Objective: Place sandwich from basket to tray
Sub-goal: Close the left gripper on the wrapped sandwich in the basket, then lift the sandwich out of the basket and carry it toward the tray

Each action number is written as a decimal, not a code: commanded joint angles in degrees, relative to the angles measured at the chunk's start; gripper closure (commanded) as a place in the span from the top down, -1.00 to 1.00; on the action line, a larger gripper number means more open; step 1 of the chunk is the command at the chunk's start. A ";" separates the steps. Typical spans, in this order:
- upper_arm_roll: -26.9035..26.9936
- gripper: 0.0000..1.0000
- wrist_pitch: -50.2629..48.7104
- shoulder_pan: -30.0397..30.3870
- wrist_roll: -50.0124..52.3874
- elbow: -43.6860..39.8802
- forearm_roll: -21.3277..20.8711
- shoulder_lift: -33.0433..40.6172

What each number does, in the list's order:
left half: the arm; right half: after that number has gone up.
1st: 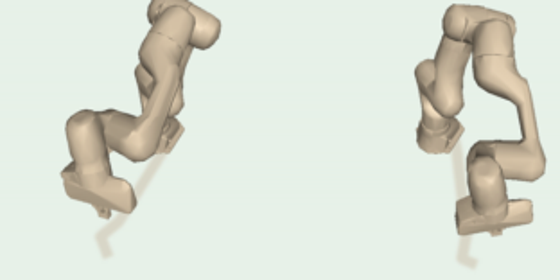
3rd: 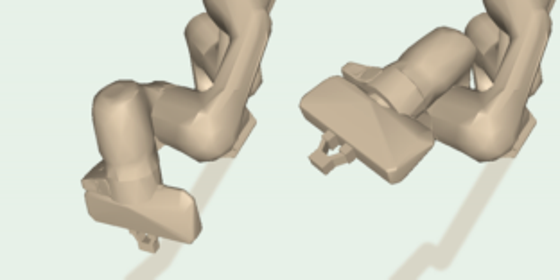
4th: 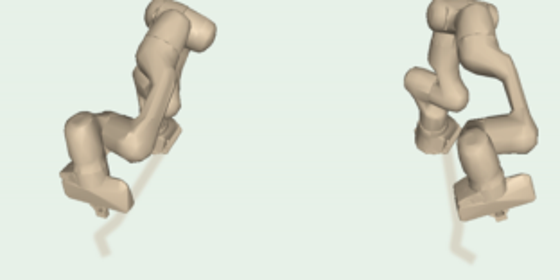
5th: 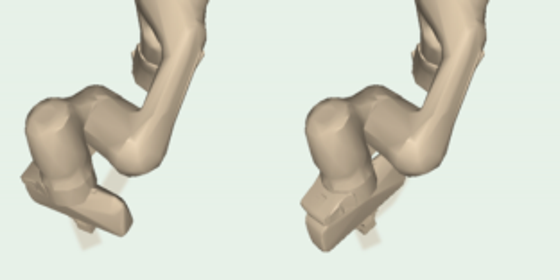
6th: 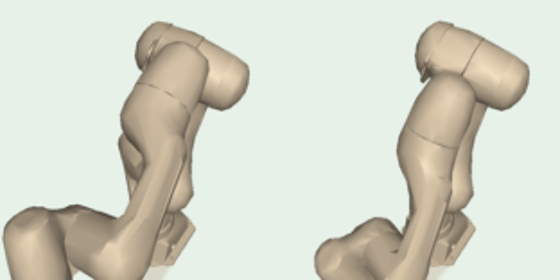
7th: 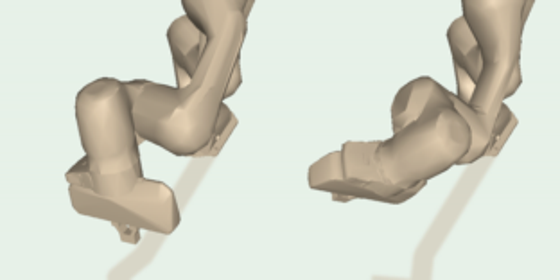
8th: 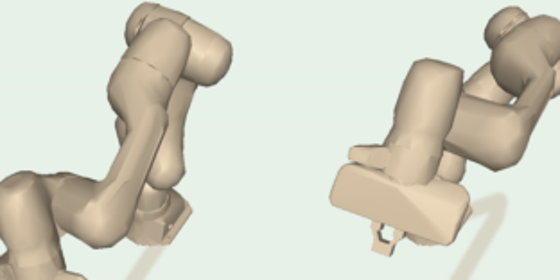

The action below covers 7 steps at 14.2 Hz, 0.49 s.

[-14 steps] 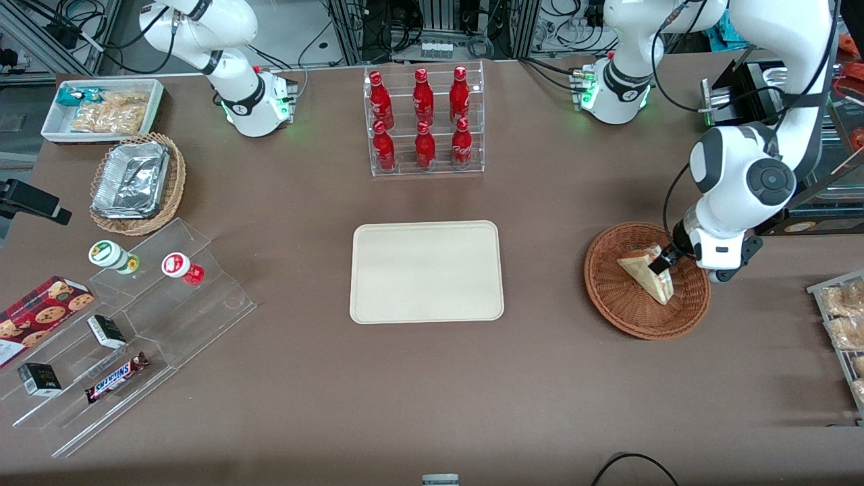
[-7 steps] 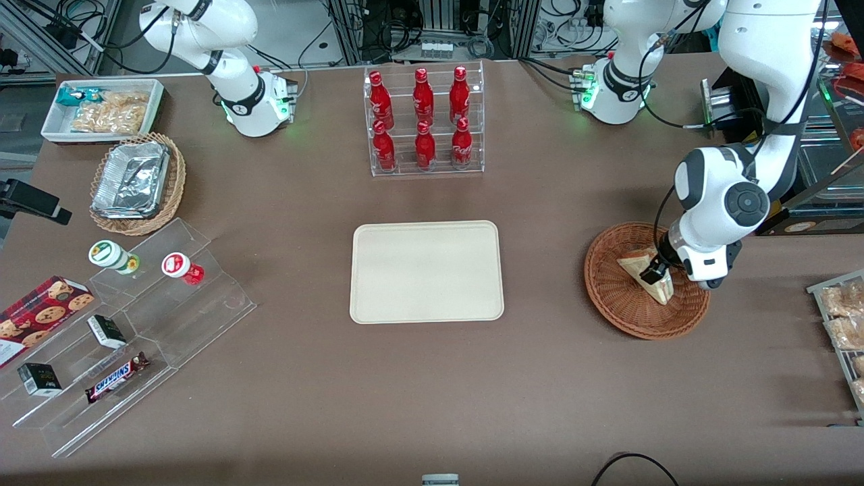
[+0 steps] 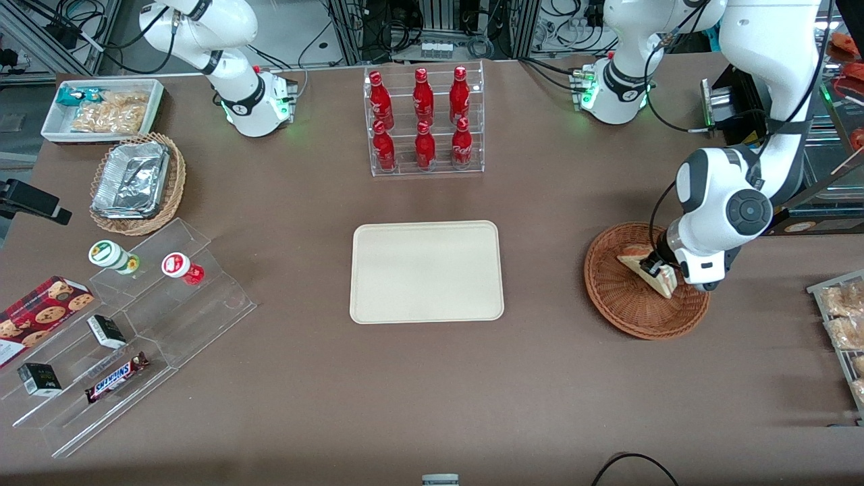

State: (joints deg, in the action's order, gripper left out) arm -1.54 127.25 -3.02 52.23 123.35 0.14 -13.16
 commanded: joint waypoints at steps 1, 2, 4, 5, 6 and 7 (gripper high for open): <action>-2.84 -0.93 -7.61 -0.59 -6.86 -6.17 0.65 0.59; -4.94 -0.93 -10.07 -0.59 -8.27 -8.54 0.21 -0.02; -8.73 -0.89 -12.38 -0.68 -14.05 -12.77 -2.50 -2.48; -9.96 -0.88 -12.29 -0.85 -17.48 -13.92 -3.30 -3.27; -11.45 -0.88 -12.21 -1.72 -18.47 -15.67 -3.31 -4.93; -11.99 -0.88 -12.20 -2.95 -17.70 -17.51 -2.87 -6.51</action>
State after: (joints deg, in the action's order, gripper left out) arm -12.49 116.44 -4.18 36.33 111.00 -1.90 -15.24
